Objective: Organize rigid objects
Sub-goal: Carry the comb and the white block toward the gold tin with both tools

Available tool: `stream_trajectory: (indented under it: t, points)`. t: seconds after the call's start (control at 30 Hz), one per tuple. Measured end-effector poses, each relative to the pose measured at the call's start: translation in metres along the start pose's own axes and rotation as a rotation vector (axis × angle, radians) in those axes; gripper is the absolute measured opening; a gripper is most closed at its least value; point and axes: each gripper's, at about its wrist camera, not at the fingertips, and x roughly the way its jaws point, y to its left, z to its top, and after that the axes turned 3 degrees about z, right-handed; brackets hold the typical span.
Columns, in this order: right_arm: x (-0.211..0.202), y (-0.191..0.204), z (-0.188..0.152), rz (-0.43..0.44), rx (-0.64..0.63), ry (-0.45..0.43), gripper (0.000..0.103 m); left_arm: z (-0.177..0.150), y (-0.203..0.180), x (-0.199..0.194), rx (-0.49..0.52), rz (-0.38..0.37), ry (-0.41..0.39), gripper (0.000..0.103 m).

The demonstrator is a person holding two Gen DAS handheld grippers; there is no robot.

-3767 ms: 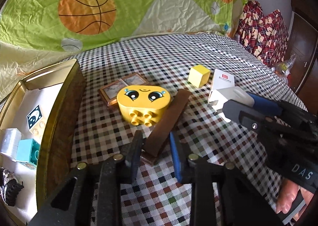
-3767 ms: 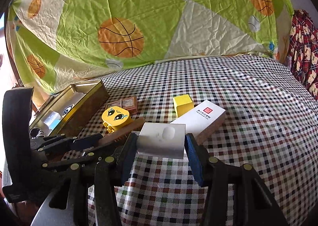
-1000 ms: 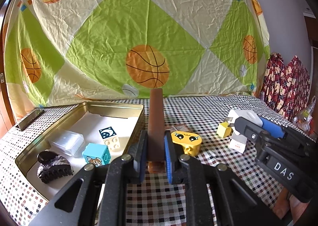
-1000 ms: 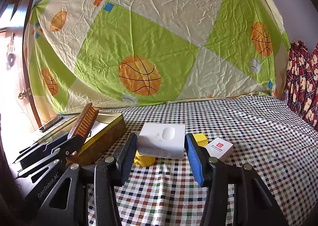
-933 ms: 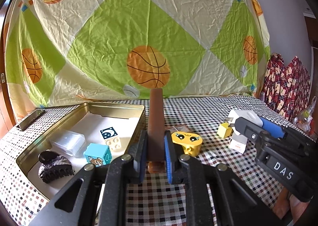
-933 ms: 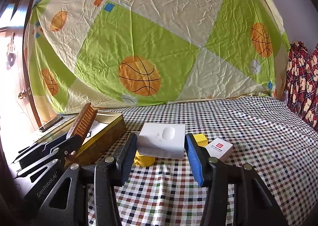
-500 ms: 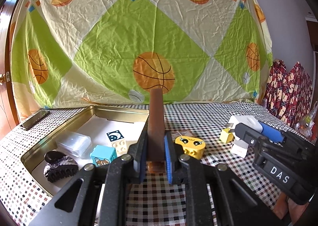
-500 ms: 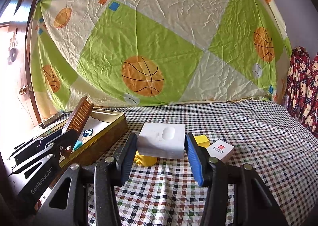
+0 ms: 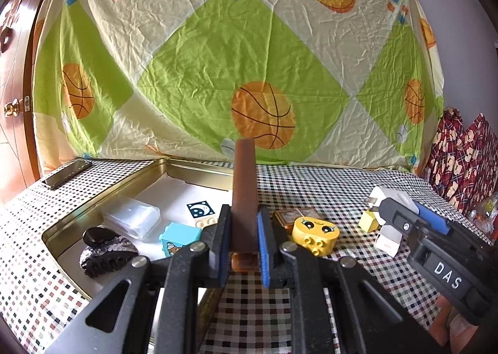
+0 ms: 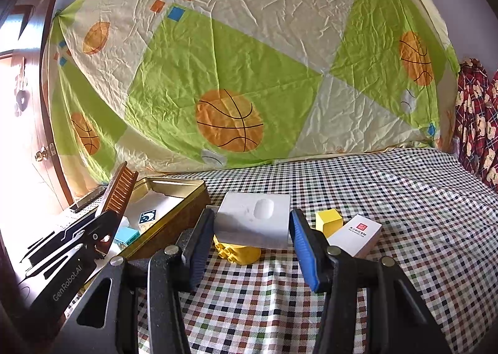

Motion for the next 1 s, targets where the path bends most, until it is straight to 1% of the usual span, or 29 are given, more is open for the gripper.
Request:
stream_trajectory:
  t: [0.1, 0.3, 0.63, 1.0]
  points:
    - [0.001, 0.003, 0.0, 0.002, -0.004, -0.002, 0.052, 0.0, 0.003, -0.001, -0.015, 0.005, -0.006, 0.014]
    - [0.002, 0.013, 0.0, 0.005, -0.033, -0.01, 0.052, -0.001, 0.004, -0.007, -0.008, 0.029, -0.038, 0.014]
    - [0.004, 0.028, -0.002, 0.037, -0.048, -0.019, 0.052, 0.0, 0.016, -0.007, -0.03, 0.051, -0.035, 0.014]
    - [0.003, 0.01, 0.0, 0.079, 0.047, -0.027, 0.052, 0.001, 0.029, -0.012, -0.038, 0.08, -0.061, 0.014]
